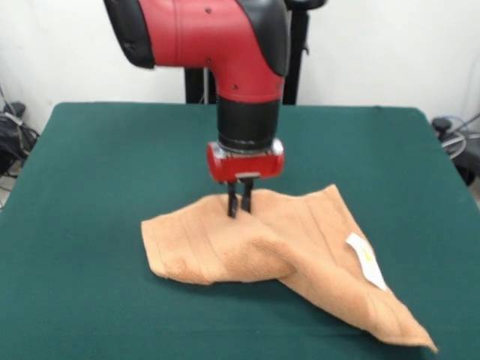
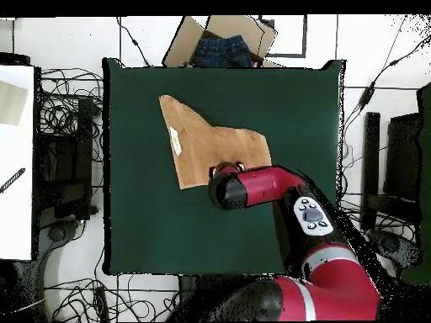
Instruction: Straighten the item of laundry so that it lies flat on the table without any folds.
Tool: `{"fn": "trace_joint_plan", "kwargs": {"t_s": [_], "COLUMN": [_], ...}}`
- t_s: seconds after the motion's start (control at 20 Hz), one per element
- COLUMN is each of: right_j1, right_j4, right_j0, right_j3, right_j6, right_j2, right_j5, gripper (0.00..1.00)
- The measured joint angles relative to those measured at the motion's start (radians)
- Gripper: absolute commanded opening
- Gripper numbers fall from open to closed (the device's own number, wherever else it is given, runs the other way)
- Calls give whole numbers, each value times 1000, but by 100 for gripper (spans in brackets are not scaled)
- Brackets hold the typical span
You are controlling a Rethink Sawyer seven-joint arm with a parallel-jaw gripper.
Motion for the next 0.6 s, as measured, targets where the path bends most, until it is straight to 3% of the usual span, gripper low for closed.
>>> {"fn": "trace_joint_plan", "kwargs": {"t_s": [0.6], "right_j1": [-137], "right_j4": [-1], "right_j0": [-134], "right_j3": [216], "right_j6": [0], "right_j2": [0], "right_j5": [0], "gripper": [0]}}
